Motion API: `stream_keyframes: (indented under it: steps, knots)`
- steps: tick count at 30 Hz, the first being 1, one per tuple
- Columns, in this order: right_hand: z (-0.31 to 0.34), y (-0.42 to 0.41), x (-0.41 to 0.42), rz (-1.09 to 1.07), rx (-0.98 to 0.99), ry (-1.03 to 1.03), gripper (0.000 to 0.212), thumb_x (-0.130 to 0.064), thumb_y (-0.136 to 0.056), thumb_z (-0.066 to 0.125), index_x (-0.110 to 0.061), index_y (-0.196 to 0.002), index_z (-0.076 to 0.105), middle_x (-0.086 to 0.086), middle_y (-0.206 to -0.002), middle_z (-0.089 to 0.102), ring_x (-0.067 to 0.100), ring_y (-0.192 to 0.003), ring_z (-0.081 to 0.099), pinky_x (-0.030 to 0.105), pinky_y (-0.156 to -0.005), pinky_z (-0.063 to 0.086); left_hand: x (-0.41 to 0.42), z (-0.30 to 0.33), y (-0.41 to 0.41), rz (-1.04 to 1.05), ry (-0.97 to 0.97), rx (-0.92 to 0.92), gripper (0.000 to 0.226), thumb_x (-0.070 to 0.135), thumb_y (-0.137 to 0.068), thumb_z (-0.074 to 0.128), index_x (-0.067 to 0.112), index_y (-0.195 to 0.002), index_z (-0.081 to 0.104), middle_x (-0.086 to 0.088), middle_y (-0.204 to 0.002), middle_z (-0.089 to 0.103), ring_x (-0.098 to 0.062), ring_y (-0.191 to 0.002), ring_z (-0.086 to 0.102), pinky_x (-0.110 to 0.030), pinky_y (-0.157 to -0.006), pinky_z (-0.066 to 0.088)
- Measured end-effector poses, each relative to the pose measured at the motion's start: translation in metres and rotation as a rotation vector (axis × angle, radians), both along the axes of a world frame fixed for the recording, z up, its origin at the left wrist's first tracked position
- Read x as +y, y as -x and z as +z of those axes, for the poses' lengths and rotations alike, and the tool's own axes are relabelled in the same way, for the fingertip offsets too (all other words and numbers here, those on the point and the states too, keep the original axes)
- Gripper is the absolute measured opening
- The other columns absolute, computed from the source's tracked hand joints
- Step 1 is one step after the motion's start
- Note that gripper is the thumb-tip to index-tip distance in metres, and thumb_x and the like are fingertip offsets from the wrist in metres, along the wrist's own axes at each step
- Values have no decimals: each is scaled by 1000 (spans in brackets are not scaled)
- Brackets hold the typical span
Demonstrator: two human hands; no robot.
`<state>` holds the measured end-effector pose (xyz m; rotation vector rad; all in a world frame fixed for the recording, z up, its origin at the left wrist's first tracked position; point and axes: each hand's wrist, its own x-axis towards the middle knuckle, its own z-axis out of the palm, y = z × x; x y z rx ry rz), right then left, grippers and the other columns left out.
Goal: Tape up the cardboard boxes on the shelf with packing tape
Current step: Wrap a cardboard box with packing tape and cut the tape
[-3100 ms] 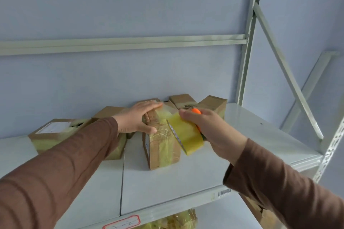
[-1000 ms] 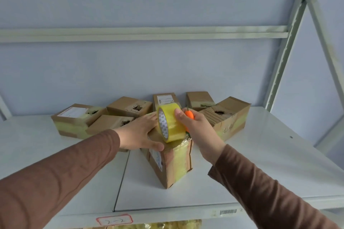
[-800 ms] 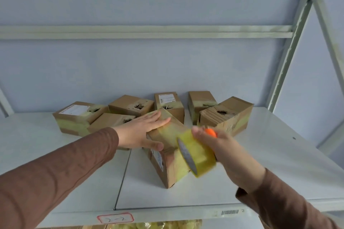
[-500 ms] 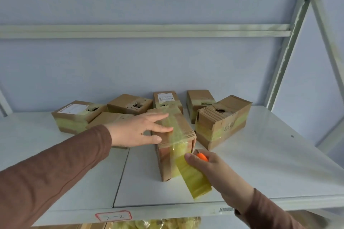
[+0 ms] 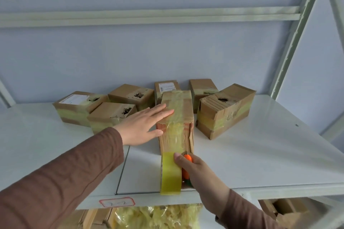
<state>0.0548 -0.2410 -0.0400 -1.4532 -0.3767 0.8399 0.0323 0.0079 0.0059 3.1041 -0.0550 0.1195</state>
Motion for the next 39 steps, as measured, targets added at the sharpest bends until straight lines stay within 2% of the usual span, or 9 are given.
stream_keyframes:
  steps: [5,8,10,11,15,19,23,31,39]
  knots:
    - [-6,8,-3,-61,37,-4,49,-40,-101,61,5,-119,56,11,-89,61,23,-75,64,41,-72,62,-16,-12,10,174,404,-76,86,43,-98,65,56,-158,4,20,-169,6,-7,-153,20,-36,-123,23]
    - [-7,8,-5,-61,42,-19,48,-43,-101,59,3,-117,58,12,-91,63,24,-76,66,42,-74,62,-42,-36,36,429,810,-441,65,29,-90,75,41,-145,42,7,-131,49,-17,-106,55,-30,-88,46]
    - [-10,7,-5,-65,12,-30,49,-43,-100,59,4,-114,57,10,-85,61,21,-71,64,37,-68,61,-62,-47,51,528,1087,-547,30,48,-85,65,36,-112,59,8,-101,59,-18,-83,55,-30,-71,43]
    - [-12,6,-6,-68,-13,-29,48,-43,-100,59,4,-111,57,7,-80,60,19,-67,64,34,-65,59,-71,-50,54,523,1147,-476,36,63,-83,57,34,-103,62,11,-94,62,-16,-80,57,-30,-69,43]
    - [-12,4,-13,-33,-266,42,49,-55,-92,57,-8,-101,60,-5,-67,65,12,-63,66,32,-61,55,-92,-52,50,464,1059,-146,31,62,-95,57,38,-108,71,19,-105,71,6,-92,63,-17,-72,45]
    - [3,-26,-25,-127,-643,124,39,-52,-93,59,-17,-106,48,0,-78,59,5,-57,52,25,-52,45,-94,-44,47,444,1338,-77,31,56,-87,66,35,-105,80,17,-108,76,3,-99,69,-11,-79,50]
    - [35,-64,-28,-49,-873,206,24,-13,-96,61,-17,-104,38,3,-84,51,3,-61,44,16,-54,38,-98,-45,45,463,1484,-72,27,49,-89,67,30,-102,81,0,-110,78,-19,-99,73,-29,-83,54]
    - [57,-75,-24,127,-1278,231,15,-37,-93,72,-26,-103,73,-12,-88,73,9,-74,62,30,-79,42,-104,-45,44,469,1535,-113,22,34,-99,64,22,-99,82,-3,-105,78,-12,-86,71,-18,-67,54]
    - [46,-69,-13,195,-1691,216,17,-31,-106,50,-14,-108,50,-1,-85,61,16,-77,53,37,-64,51,-107,-51,38,504,1550,-179,21,33,-97,67,20,-93,83,-12,-102,77,-17,-82,69,-23,-67,52]
